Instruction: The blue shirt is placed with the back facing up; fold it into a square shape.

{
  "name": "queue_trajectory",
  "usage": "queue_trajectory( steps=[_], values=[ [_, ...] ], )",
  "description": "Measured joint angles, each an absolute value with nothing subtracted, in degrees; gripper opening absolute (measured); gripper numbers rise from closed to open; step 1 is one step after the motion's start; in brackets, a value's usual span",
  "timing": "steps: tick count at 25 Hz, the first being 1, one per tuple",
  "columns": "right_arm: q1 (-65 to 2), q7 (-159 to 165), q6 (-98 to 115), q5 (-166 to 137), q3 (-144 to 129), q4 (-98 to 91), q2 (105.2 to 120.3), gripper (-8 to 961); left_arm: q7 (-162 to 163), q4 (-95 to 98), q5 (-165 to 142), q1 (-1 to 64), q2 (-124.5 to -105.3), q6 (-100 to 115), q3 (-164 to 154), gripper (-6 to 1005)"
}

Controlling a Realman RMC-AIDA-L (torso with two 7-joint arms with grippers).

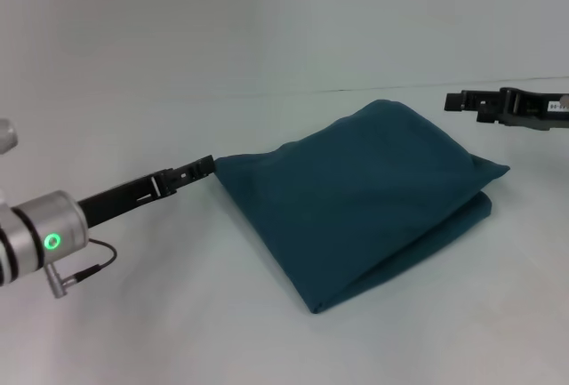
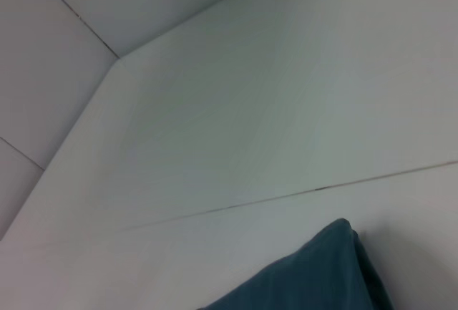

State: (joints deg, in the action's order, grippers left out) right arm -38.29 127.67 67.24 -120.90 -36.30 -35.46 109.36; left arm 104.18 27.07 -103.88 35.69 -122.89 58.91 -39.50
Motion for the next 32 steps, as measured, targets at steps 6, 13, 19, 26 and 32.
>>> queue_trajectory(
  steps=[6,13,19,26,32],
  values=[
    [-38.4,127.7,66.8,-120.8,-36.1,-36.2,109.49,853,104.2,24.4,-104.7,38.9,-123.42,53.0,-40.6,950],
    [-38.7,127.7,66.4,-120.8,-36.0,-36.2,109.75,852,104.3,20.4,-104.7,43.1,-123.9,46.6,-40.9,949],
    [-38.9,128.0,66.4,-120.8,-36.1,-36.2,110.24,853,104.5,18.9,-104.4,45.7,-124.25,41.9,-45.2,949],
    [-39.1,128.1,66.4,-120.8,-36.2,-36.2,110.49,854,104.5,18.1,-104.2,47.1,-124.36,41.1,-45.8,950],
    [-39.3,127.7,66.3,-120.8,-36.0,-36.2,111.16,853,104.2,16.9,-104.5,48.4,-124.46,39.8,-46.0,949]
  ],
)
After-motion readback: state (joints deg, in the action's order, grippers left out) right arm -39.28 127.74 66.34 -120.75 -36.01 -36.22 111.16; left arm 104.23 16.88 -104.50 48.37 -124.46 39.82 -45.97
